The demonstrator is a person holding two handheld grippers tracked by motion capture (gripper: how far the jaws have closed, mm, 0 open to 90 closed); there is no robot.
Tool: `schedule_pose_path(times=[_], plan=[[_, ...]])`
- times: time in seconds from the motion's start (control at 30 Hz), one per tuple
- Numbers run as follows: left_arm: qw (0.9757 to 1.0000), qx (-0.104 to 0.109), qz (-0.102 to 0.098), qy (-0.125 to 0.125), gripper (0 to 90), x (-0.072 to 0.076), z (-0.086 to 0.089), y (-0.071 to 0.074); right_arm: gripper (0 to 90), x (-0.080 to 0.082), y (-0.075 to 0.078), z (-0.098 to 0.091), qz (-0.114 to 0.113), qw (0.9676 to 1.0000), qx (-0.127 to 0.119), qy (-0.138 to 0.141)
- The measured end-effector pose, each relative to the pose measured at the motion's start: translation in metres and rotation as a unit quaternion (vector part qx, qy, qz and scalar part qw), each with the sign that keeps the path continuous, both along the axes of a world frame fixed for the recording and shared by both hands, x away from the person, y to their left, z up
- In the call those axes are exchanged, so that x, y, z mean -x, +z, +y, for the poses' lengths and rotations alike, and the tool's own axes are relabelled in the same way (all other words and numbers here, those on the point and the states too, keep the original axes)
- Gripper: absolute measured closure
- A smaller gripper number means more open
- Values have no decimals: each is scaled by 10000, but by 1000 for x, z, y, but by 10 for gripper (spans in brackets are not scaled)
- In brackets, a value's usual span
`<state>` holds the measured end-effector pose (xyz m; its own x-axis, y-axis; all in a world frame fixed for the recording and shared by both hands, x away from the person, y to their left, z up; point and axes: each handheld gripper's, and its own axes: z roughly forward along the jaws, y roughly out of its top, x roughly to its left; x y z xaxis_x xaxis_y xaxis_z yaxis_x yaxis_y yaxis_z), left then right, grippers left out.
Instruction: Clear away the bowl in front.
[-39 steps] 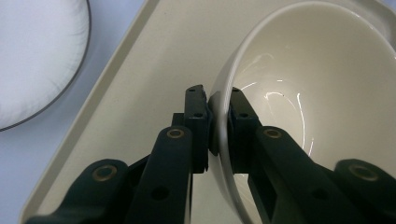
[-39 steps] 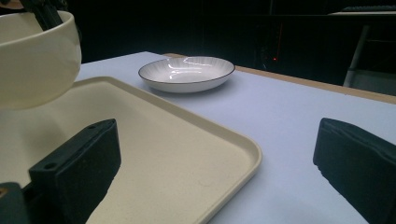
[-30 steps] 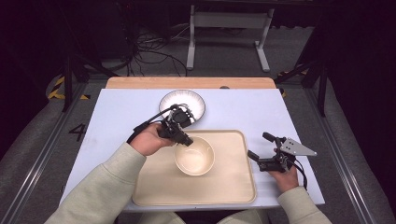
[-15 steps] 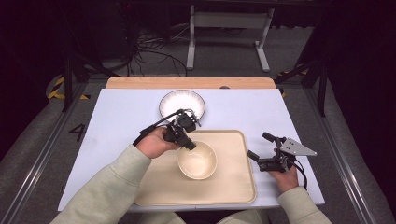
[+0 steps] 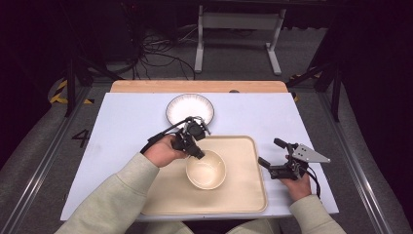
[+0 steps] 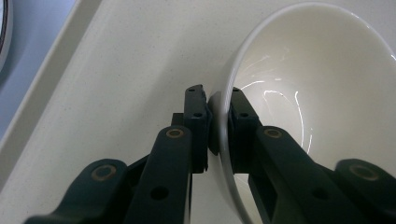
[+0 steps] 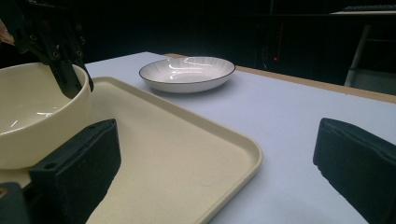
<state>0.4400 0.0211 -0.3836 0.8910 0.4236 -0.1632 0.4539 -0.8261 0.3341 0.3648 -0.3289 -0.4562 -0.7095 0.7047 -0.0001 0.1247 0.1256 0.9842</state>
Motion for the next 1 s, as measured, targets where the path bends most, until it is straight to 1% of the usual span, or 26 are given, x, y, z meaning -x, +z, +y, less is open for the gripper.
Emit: schedule_pose_path(times=[0.13, 0.17, 0.27, 0.3, 0.4, 0.47, 0.63, 0.67, 0.7, 0.73, 0.8, 0.87, 0.93, 1.0], plan=[[10000, -23, -14, -12, 816, 1, 0, 0, 10, 0, 0, 0, 4, 10000, 0, 4], [10000, -8, 33, -7, 813, 0, 1, 1, 10, 0, 0, 0, 5, 10000, 2, 4], [10000, -3, 82, 22, 807, -1, 2, 0, 10, 0, 0, 0, 6, 10000, 6, 6], [9999, -49, 108, 34, 797, -2, 3, 0, 10, 0, 0, 0, 6, 10000, 7, 7], [9999, -41, 108, 13, 764, -2, 4, -1, 11, 0, 0, 0, 8, 10000, 7, 7], [10000, -51, 71, 11, 739, -2, 5, -1, 11, 0, 0, 0, 10, 10000, 9, 7], [9998, -106, 157, 28, 693, -4, 6, -5, 12, 0, 0, 0, 3, 10000, 13, 15], [9998, -73, 169, 27, 690, -4, 6, -5, 12, 0, 0, 0, 7, 10000, 8, 10], [9998, 23, 206, 36, 660, -4, 8, -3, 11, 0, 0, 0, 2, 10000, 7, 15], [9998, 23, 206, 36, 643, -4, 8, -3, 11, 0, 0, 0, 2, 10000, 7, 15], [9998, 124, 134, 34, 599, -4, 10, 0, 12, 0, 0, 0, 4, 10000, 15, 16], [9998, 157, 121, 48, 590, -3, 11, 3, 11, 0, 0, 0, 5, 10000, 14, 16], [9998, 186, 55, 67, 566, 0, 13, 6, 12, 0, 0, 0, 6, 10000, 16, 18], [9997, 221, -78, 57, 554, 3, 14, 10, 11, 0, 0, 1, 12, 10000, 15, 18]])
